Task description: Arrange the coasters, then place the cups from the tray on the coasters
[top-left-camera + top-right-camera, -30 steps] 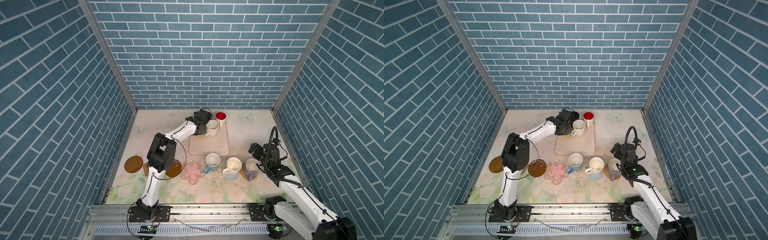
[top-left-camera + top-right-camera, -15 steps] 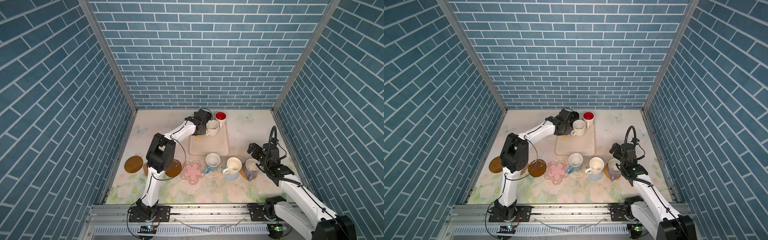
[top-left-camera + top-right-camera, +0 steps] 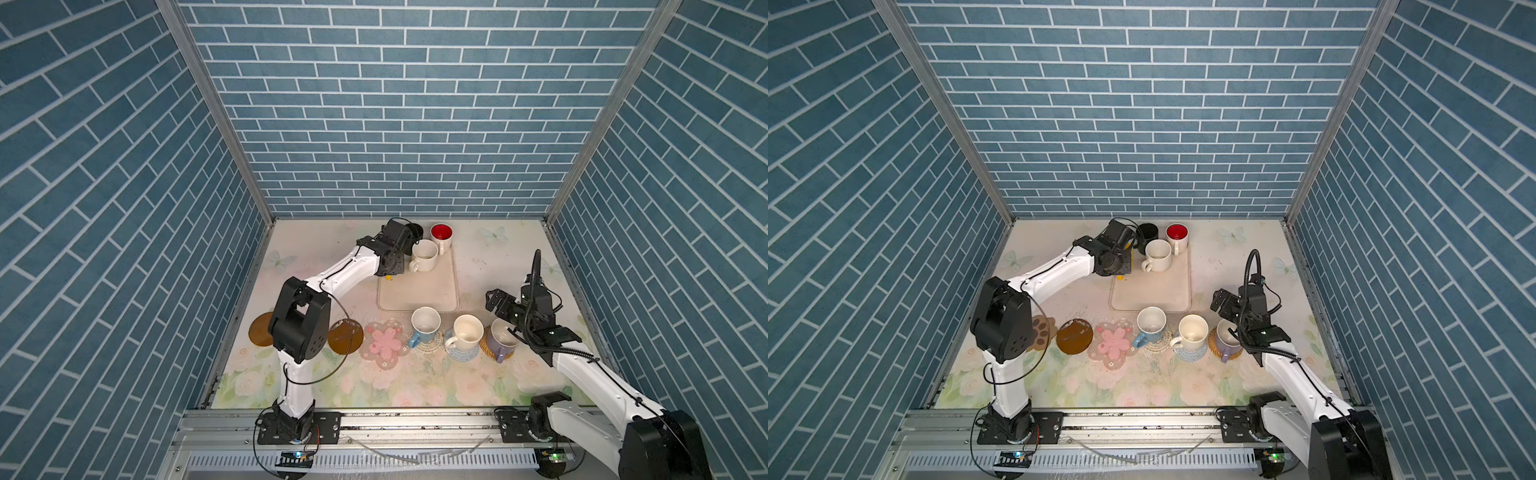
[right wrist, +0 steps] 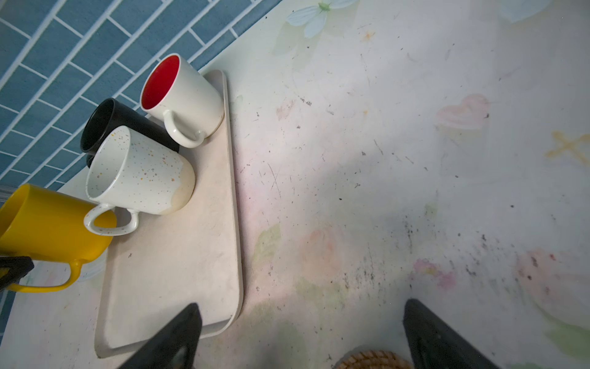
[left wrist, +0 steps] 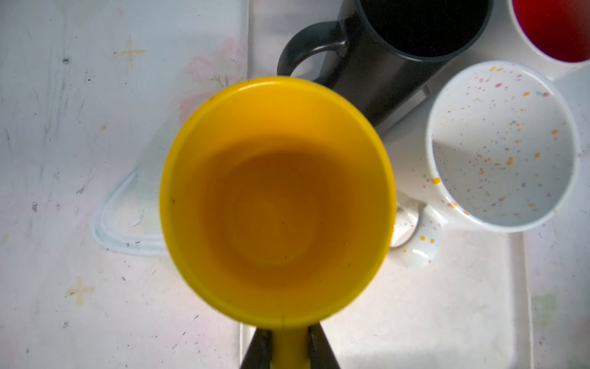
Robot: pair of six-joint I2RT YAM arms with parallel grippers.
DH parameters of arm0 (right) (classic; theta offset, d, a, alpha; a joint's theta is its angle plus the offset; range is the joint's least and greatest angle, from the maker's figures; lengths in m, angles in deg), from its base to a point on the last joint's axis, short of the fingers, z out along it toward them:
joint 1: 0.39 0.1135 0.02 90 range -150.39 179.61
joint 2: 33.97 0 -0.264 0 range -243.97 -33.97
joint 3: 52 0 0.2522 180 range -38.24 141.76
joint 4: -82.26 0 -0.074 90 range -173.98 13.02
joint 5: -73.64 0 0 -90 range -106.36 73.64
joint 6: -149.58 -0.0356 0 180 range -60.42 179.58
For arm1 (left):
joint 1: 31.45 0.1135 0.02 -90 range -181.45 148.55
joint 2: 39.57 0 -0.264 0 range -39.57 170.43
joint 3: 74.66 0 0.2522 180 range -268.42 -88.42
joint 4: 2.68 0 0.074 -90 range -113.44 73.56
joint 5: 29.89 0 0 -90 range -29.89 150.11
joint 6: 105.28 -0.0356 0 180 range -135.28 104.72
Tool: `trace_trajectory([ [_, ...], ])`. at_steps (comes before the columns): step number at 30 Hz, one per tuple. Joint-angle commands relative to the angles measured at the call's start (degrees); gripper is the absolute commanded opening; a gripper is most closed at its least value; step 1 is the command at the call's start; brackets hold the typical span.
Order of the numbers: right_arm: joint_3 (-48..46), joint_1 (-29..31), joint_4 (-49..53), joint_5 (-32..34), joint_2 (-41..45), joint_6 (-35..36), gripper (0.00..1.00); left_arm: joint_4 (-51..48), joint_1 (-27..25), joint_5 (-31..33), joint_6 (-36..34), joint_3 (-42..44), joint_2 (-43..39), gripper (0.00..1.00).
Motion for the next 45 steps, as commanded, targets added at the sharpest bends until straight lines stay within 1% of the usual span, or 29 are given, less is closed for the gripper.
trace_trajectory([
  [1, 2.7, -0.07, -1.76, -2.73, -0.52, 2.57, 0.98, 3.46, 0.28, -0.15, -1.03, 2.86, -5.01, 0.0],
  [9, 5.75, -0.02, -0.11, -3.39, -2.59, 2.8, 0.98, 5.46, -0.04, -3.12, -1.08, 12.46, -13.37, 0.0],
  [18, 10.37, 0.59, 0.65, -4.51, -6.48, 2.84, 0.97, 6.64, -0.82, -4.43, -1.68, 23.77, -23.93, 0.0],
  [21, 12.02, 0.82, 0.91, -4.73, -7.68, 3.18, 0.97, 8.16, -1.15, -6.48, -2.92, 27.2, -27.31, 0.0],
  [24, 13.9, 1.33, 1.56, -4.71, -8.98, 3.76, 0.97, 11.22, -1.32, -11.18, -5.23, 31.15, -30.21, 0.0],
  [27, 15.81, 2.15, 2.71, -3.64, -10.47, 4.8, 0.97, 10.55, -1.74, -14.21, -7.43, 32.56, -31.77, 0.0],
  [32, 17.44, 2.62, 3.52, -3.4, -12.63, 5.99, 0.97, 5.32, -1.99, -15.46, -11.98, 31.94, -34.69, 0.0],
  [36, 17.66, 2.77, 3.29, -4.14, -13.49, 6.27, 0.96, 2.65, -1.97, -15.16, -16.34, 32.46, -39.11, 0.0],
  [41, 17.66, 2.86, 2.68, -4.87, -14.31, 6.44, 0.96, 0.61, -1.98, -18.94, -22.32, 33.66, -42.87, 0.0],
  [45, 18.02, 2.86, 2.54, -4.87, -14.36, 6.68, 0.96, -0.1, -1.95, -19.7, -26.16, 35.57, -44.63, 0.0],
])
